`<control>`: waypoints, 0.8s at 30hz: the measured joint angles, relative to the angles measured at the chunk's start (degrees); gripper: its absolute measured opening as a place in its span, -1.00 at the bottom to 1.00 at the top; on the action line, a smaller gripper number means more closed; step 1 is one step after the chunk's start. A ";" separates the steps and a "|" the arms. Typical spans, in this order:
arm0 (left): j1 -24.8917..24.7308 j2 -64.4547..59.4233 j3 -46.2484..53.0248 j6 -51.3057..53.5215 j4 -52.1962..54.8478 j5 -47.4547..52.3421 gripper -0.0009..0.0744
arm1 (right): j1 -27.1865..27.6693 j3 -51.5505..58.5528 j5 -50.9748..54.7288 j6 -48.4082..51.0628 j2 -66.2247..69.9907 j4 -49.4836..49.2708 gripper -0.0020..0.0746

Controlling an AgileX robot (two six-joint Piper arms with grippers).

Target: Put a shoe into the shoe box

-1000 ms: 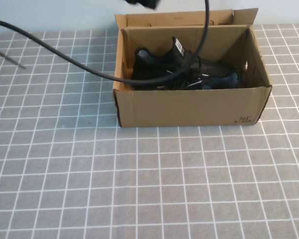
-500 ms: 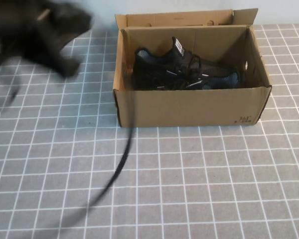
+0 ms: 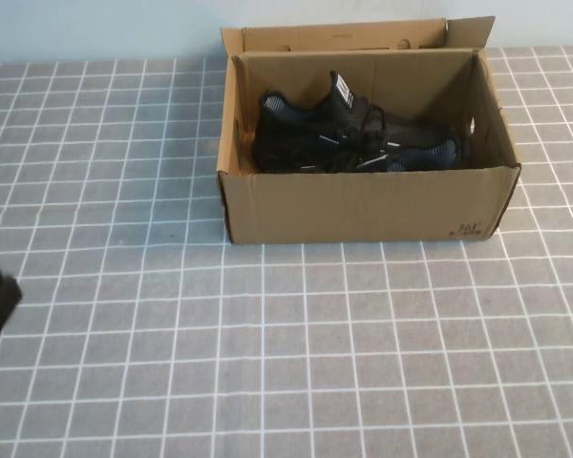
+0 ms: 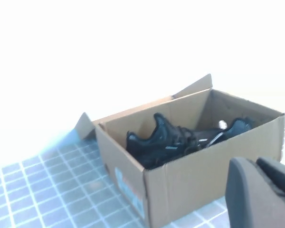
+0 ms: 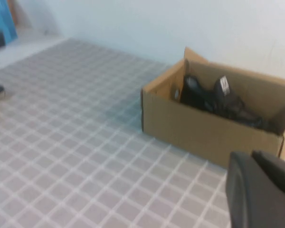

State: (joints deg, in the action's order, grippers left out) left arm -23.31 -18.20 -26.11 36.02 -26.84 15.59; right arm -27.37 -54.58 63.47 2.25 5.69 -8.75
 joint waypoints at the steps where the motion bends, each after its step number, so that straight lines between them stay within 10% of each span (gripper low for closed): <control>1: 0.00 1.26 2.08 0.00 -0.04 -1.26 -0.98 | 0.00 1.97 -2.67 0.00 -0.82 -0.30 -0.99; 16: 0.00 2.74 26.06 -0.22 -0.68 -14.83 -0.98 | 0.00 40.26 -53.70 0.00 -2.65 -7.07 -0.99; 24: 0.00 2.74 27.52 -0.22 -0.82 -11.10 -0.98 | 0.00 50.00 -59.75 -0.16 -2.54 -7.49 -0.99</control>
State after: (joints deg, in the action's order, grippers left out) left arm -23.31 -15.46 1.42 35.81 -27.66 4.48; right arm -27.37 -4.58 3.72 2.09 3.15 -16.24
